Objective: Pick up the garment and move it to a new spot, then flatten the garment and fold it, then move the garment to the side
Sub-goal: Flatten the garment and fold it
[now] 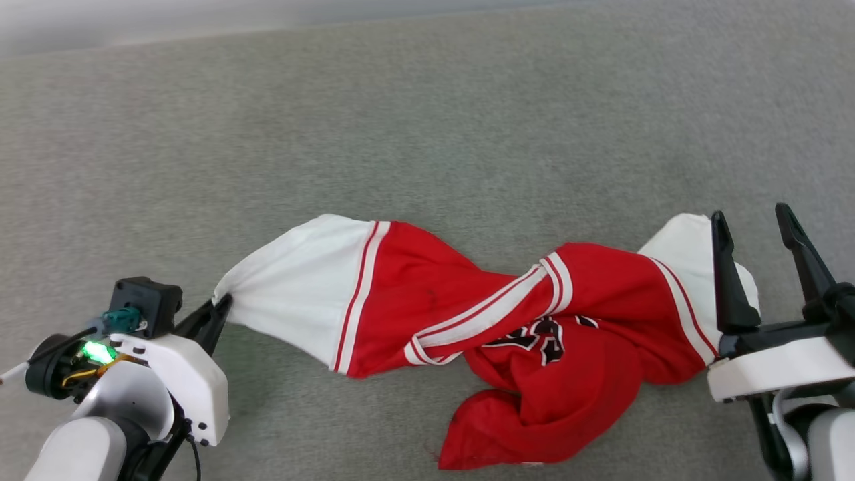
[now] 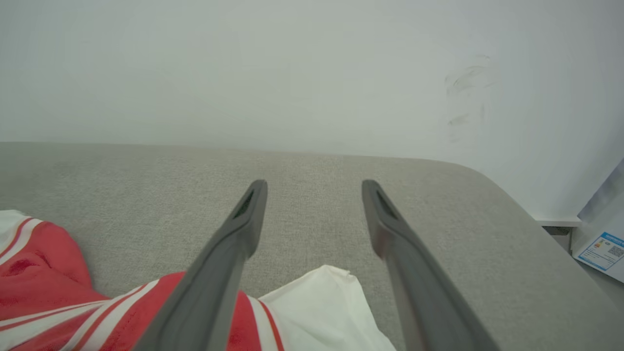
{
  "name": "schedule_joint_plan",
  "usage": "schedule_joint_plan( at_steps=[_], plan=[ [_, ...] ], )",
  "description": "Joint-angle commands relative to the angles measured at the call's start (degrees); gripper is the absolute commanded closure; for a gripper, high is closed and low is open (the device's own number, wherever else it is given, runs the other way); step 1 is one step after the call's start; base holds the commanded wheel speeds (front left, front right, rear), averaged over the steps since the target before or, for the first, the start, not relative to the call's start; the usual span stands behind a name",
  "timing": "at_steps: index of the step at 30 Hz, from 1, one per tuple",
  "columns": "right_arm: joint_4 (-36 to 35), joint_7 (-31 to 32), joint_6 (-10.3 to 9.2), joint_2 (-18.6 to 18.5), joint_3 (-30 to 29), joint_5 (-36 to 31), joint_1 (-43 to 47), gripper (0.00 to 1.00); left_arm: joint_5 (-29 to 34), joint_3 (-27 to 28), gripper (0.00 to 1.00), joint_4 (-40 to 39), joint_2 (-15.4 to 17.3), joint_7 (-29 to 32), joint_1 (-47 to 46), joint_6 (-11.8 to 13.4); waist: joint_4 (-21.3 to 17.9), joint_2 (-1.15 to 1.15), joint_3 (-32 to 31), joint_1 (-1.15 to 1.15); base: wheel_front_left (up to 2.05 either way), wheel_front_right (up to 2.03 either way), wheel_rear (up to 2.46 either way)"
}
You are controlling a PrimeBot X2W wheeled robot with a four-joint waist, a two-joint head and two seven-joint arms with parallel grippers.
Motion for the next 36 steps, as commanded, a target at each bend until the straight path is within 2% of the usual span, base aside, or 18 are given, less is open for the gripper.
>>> schedule_joint_plan(
  at_steps=[1,4,9,10,11,16,21,25,29,30,31,32,36],
  plan=[
    [0.29,1.41,-0.03,-1.07,0.0,0.14,0.4,0.0,0.37,0.44,1.0,-0.74,0.01,-0.85,0.63,0.41,1.89,0.0,-1.77,0.0,0.0,0.0,0.0],
    [0.92,9.06,-0.03,-4.81,0.5,1.06,0.62,0.0,0.7,1.11,1.0,-3.79,0.29,-2.85,1.23,0.83,3.89,0.0,-2.93,0.0,0.0,0.0,0.0],
    [2.31,25.91,-0.04,-11.78,2.08,4.73,-1.81,0.0,0.78,1.79,1.0,-9.86,1.09,-3.84,2.58,1.13,6.59,0.0,-3.09,0.0,0.0,0.0,0.0],
    [3.75,36.35,-0.05,-15.65,3.01,7.42,-4.3,0.0,0.64,1.94,1.0,-13.29,1.6,-3.65,3.35,1.07,7.92,0.0,-2.37,0.0,0.0,0.0,0.0],
    [4.45,39.9,-0.04,-16.72,3.21,8.36,-5.34,0.0,0.73,1.84,1.0,-14.22,1.7,-3.56,3.58,1.04,8.34,0.0,-2.11,0.0,0.0,0.0,0.0],
    [8.13,52.69,-0.04,-21.16,3.87,10.45,-10.02,0.0,0.96,0.36,1.0,-17.98,1.77,-3.19,4.09,0.51,10.74,0.0,-0.71,0.0,0.0,0.0,0.0],
    [13.19,60.15,-0.04,-23.93,5.82,10.92,-14.17,0.0,1.29,-1.83,1.0,-20.08,0.93,-3.25,2.15,-0.18,13.72,0.0,1.42,0.0,0.0,0.0,0.0],
    [16.2,61.33,-0.03,-24.71,8.45,10.72,-13.76,0.0,1.02,-2.95,1.0,-19.89,0.61,-3.51,1.61,-0.62,15.0,0.0,2.38,0.0,0.0,0.0,0.0],
    [20.29,62.89,0.11,-23.71,12.42,12.47,-10.84,0.0,0.57,-3.57,1.0,-19.04,0.42,-3.65,1.1,-0.84,15.72,0.0,2.7,0.0,0.0,0.0,0.0],
    [21.28,63.59,0.29,-23.4,13.35,13.03,-9.94,0.33,0.47,-3.65,1.0,-18.78,0.32,-3.66,0.99,-0.88,15.82,0.0,2.64,0.0,0.0,0.0,0.0],
    [21.95,63.55,0.32,-23.38,14.18,13.27,-9.33,0.84,0.45,-3.75,1.0,-18.48,0.25,-3.71,0.92,-0.92,15.9,0.0,2.5,0.0,0.0,0.0,0.0],
    [22.41,62.97,0.32,-23.47,14.69,13.54,-9.06,1.0,0.46,-3.73,1.0,-18.1,0.23,-3.78,0.99,-0.9,15.9,0.0,2.26,0.0,0.0,0.0,0.0],
    [22.65,59.24,0.17,-23.76,13.53,13.57,-10.84,1.0,0.31,-2.79,1.0,-16.89,0.79,-4.28,1.62,-0.25,15.08,0.0,0.66,0.0,0.0,0.0,0.0]
  ],
)
